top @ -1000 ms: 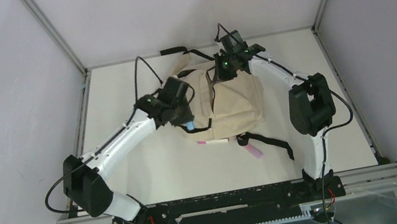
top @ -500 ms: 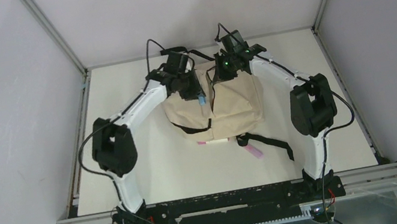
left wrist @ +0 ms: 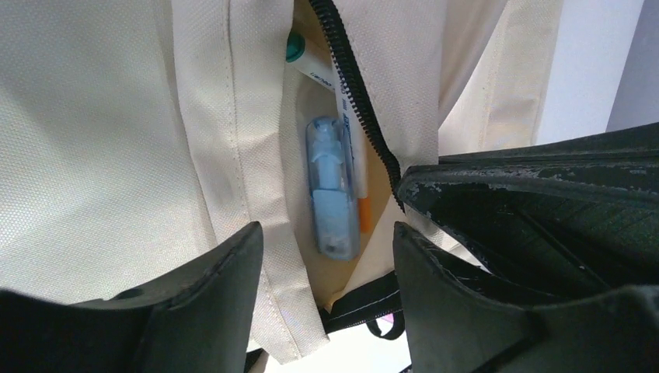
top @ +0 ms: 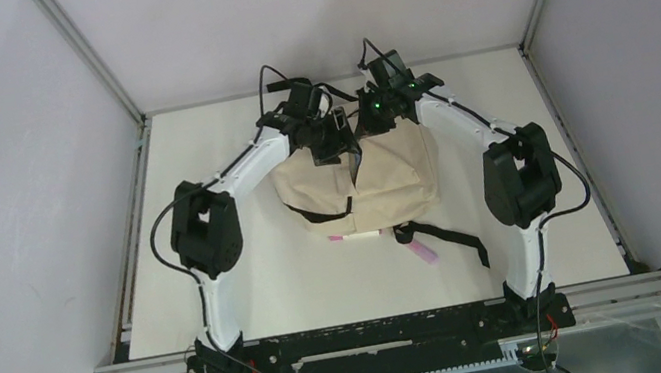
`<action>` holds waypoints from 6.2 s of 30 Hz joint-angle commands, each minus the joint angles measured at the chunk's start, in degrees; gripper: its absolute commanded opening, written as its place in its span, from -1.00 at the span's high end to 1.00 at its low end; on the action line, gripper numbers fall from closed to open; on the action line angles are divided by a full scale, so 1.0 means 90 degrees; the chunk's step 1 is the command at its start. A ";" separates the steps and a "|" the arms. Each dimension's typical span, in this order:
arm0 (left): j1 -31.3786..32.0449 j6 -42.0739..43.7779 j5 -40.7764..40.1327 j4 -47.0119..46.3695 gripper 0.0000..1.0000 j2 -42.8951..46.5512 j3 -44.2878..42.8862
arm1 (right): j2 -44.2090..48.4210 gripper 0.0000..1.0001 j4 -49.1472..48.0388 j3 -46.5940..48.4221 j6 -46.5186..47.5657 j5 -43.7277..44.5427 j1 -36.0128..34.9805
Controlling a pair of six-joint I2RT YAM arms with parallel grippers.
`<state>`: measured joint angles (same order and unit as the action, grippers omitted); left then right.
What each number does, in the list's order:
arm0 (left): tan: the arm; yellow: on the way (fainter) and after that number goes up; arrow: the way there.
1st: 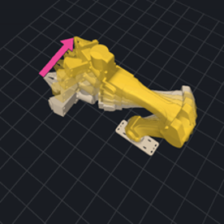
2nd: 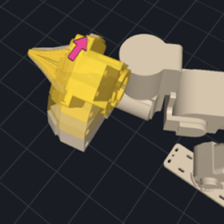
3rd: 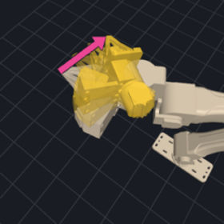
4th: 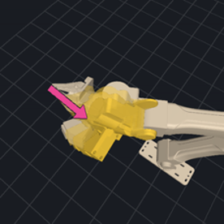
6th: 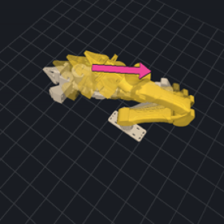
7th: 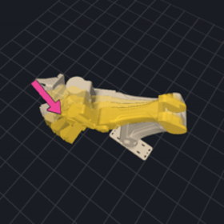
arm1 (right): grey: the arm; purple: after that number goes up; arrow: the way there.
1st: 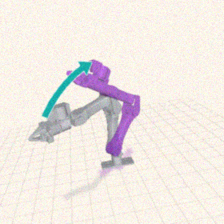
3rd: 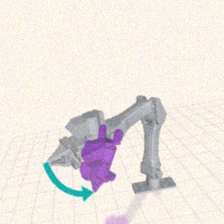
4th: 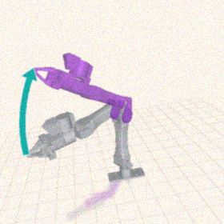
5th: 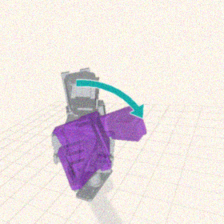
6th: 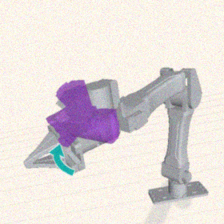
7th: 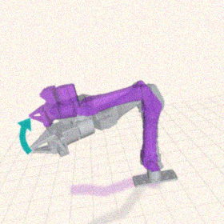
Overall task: Pack the student bag
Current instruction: Place the stationery in the student bag, then move the student bag to the center of the board, then move the stationery to the center of the board, then pick up the stationery from the center of the board.
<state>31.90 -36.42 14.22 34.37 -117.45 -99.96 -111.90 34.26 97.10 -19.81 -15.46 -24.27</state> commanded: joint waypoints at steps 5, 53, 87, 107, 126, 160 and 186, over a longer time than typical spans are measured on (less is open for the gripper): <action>0.0039 0.0190 -0.0486 0.0182 0.12 0.1401 0.0430 | 0.0455 1.00 -0.0199 0.0138 -0.0063 -0.0187 -0.0125; 0.1138 0.1319 -0.1041 -0.0064 0.07 0.1089 0.2150 | 0.0050 1.00 -0.0212 0.0515 0.0007 -0.0445 0.0282; 0.2090 0.3844 -0.0745 -0.0442 -0.14 0.1015 0.2519 | 0.0206 1.00 -0.0300 0.0254 0.0005 -0.0459 0.0231; 0.2087 0.4001 -0.0783 -0.0564 0.07 0.0231 0.2376 | 0.0256 1.00 -0.0263 0.0236 0.0032 -0.0447 0.0265; 0.2350 0.3246 -0.1016 -0.0726 0.31 0.1169 0.3519 | 0.0216 1.00 -0.0252 0.0285 0.0011 -0.0430 0.0235; 0.2466 0.2878 -0.1726 -0.0147 1.00 0.1989 0.3555 | 0.0352 1.00 -0.0205 0.0291 0.0005 -0.0420 0.0164; -0.0455 0.0214 0.1239 -0.1536 1.00 0.2041 0.2689 | 0.0685 1.00 -0.0439 0.0022 -0.0169 -0.0708 0.0266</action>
<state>29.23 -27.86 18.68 26.33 -96.14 -69.34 -110.56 33.21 96.90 -20.08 -19.94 -21.45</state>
